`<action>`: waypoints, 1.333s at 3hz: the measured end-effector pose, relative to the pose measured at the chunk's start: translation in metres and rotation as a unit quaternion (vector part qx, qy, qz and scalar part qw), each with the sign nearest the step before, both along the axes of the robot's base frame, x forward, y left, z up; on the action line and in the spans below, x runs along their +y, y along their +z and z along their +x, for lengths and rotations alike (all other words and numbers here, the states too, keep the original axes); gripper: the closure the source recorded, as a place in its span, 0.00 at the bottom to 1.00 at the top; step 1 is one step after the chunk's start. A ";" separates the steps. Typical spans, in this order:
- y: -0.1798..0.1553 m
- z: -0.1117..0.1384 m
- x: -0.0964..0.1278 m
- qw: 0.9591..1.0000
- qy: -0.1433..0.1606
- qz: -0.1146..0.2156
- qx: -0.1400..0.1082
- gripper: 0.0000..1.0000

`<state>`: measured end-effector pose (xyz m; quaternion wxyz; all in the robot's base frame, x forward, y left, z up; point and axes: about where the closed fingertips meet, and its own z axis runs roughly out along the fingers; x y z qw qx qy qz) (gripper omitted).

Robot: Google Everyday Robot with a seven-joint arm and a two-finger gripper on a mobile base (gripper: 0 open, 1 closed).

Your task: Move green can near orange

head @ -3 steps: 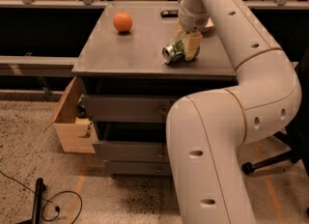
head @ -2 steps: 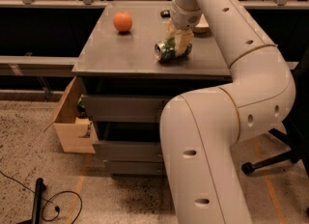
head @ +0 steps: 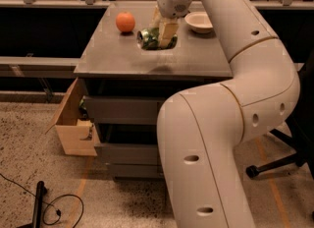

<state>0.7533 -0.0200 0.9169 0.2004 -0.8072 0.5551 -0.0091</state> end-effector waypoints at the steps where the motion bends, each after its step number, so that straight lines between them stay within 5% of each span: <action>1: 0.025 0.019 0.012 0.996 -0.057 0.053 -0.037 1.00; 2: 0.064 0.039 0.024 0.989 -0.047 0.081 -0.115 1.00; 3: 0.078 0.052 0.031 0.982 -0.010 0.064 -0.178 1.00; 4: 0.052 0.059 0.025 0.984 -0.007 0.026 -0.173 1.00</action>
Offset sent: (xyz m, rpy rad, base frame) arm 0.0069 0.0436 0.0940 0.1953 -0.5102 0.0481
